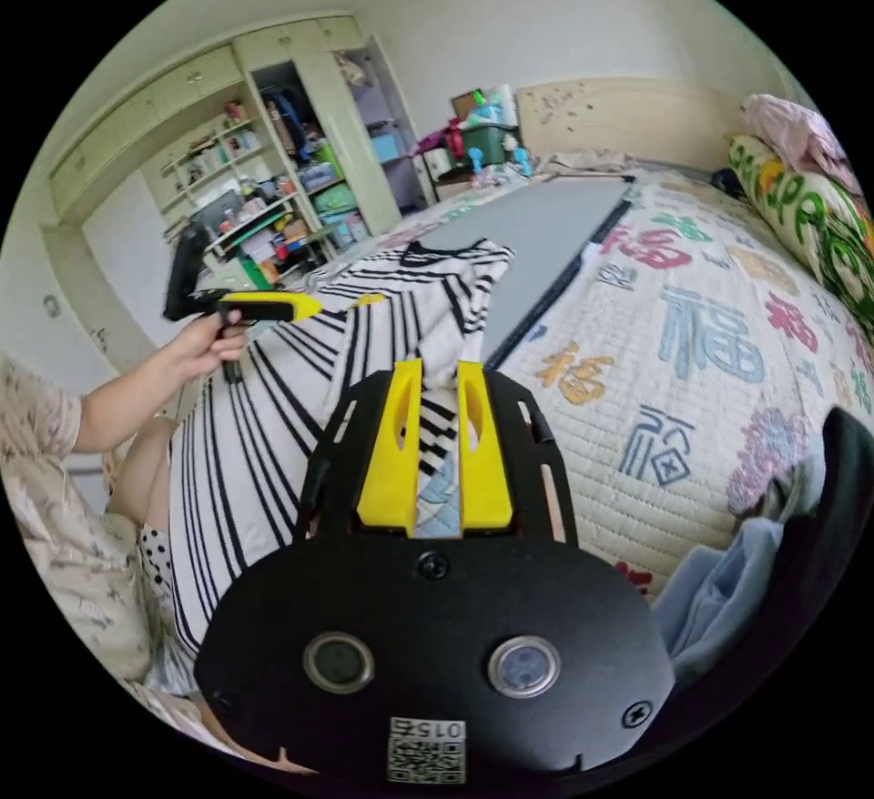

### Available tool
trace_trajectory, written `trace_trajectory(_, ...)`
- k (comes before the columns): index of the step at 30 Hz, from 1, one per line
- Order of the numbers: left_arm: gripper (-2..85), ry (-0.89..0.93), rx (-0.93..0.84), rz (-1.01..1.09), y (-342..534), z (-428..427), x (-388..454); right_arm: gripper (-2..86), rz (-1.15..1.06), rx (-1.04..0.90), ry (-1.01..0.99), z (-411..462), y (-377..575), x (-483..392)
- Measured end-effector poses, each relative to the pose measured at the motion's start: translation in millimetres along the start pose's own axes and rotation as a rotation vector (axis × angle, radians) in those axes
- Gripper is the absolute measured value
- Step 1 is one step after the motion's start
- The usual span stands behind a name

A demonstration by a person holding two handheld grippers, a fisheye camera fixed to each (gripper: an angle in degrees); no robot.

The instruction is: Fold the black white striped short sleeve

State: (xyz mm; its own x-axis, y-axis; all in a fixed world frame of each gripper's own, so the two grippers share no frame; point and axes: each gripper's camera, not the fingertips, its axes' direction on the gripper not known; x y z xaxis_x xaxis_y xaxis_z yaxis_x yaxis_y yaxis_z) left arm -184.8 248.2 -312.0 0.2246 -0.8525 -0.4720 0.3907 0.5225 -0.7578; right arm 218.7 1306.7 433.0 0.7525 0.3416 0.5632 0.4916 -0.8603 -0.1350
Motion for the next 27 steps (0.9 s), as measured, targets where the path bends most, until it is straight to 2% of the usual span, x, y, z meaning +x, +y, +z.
trace_trajectory(5, 8.4, -0.037, -0.034, -0.128, 2, 15, -73, 8.9, -0.238, -0.087, -0.183, 18, 6, -54)
trace_trajectory(7, 8.7, -0.049, -0.072, -0.162, 5, 30, -92, 9.8, -0.325, -0.200, -0.240, 42, 12, -75)
trace_trajectory(9, 8.3, -0.037, -0.101, -0.168, 9, 41, -98, 9.3, -0.363, -0.304, -0.216, 64, 18, -87)
trace_trajectory(12, 5.5, -0.071, -0.136, -0.132, 16, 53, -95, 7.1, -0.384, -0.305, -0.118, 70, 27, -94)
trace_trajectory(16, 1.6, -0.074, -0.124, -0.126, 27, 45, -96, 7.2, -0.406, -0.298, -0.139, 62, 39, -85)
trace_trajectory(18, 1.1, -0.063, -0.089, -0.132, 34, 34, -97, 6.9, -0.360, -0.241, -0.109, 50, 42, -68)
trace_trajectory(22, 0.7, -0.077, -0.085, -0.111, 50, 22, -96, 5.9, -0.090, -0.052, -0.041, 33, 37, -12)
trace_trajectory(27, 1.1, -0.107, -0.119, -0.094, 67, 27, -97, 3.0, 0.059, -0.124, -0.021, 55, 41, 25)
